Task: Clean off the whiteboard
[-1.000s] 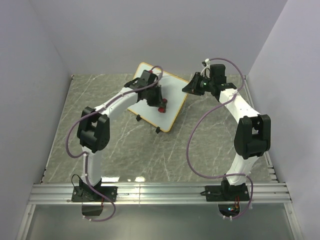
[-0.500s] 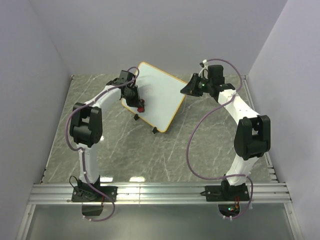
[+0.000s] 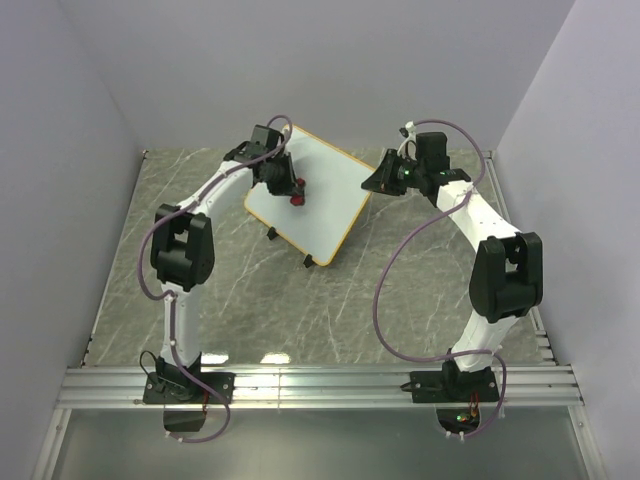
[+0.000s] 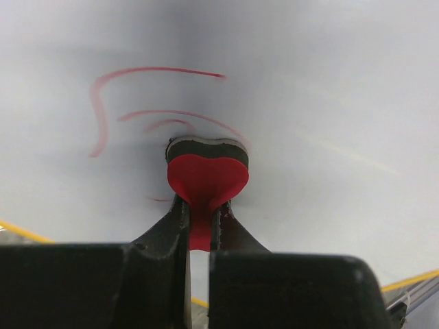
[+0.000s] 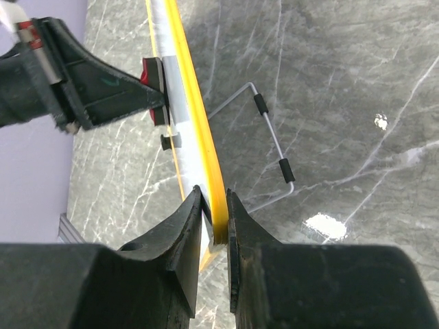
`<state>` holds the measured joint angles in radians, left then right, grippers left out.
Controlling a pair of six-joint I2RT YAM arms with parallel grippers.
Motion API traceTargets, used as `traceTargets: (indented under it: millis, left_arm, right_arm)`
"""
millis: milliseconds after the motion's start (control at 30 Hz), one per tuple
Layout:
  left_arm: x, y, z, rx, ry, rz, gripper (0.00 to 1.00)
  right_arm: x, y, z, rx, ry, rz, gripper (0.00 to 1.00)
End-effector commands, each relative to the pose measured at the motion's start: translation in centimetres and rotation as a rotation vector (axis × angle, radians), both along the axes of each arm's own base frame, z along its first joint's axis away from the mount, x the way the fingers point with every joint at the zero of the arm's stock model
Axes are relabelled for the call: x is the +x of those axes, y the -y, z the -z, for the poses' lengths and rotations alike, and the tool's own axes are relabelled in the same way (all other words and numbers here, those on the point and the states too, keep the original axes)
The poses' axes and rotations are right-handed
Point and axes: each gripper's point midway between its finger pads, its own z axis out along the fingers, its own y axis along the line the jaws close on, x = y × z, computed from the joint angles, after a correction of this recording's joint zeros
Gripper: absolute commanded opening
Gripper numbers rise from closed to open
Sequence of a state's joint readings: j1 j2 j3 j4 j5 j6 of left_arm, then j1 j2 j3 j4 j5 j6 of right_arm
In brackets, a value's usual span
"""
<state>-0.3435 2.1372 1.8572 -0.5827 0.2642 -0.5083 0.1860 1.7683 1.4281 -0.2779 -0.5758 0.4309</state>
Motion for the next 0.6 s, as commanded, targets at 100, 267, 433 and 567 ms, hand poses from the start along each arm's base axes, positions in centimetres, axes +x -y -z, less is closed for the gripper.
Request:
traceTargets:
  millis: [100,267,433,567]
  left_arm:
    - [-2.7,7.0,-1.4,-0.086,0.043,0.156,0.00]
    - [-0.6,2.6,-0.5,-0.040,0.030,0.064,0.00]
    - [1.5,-3.0,0.8,0.014,0.021,-0.045,0.00]
    - [2.0,-5.4,2.1,0.115,0.032,-0.075,0.00]
  right_arm:
    - [-4.3,-1.9,5.2,-0.100,-0.140,-0.129,0.00]
    - [-4.4,-2.0,5.3,-0.099,-0.143,-0.134,0.00]
    - [-4.4,-1.8,5.3,-0.102,-0.143,-0.132,0.00]
    - [-4.4,-1.8,5.4,-0.102,-0.146,-0.132,0.00]
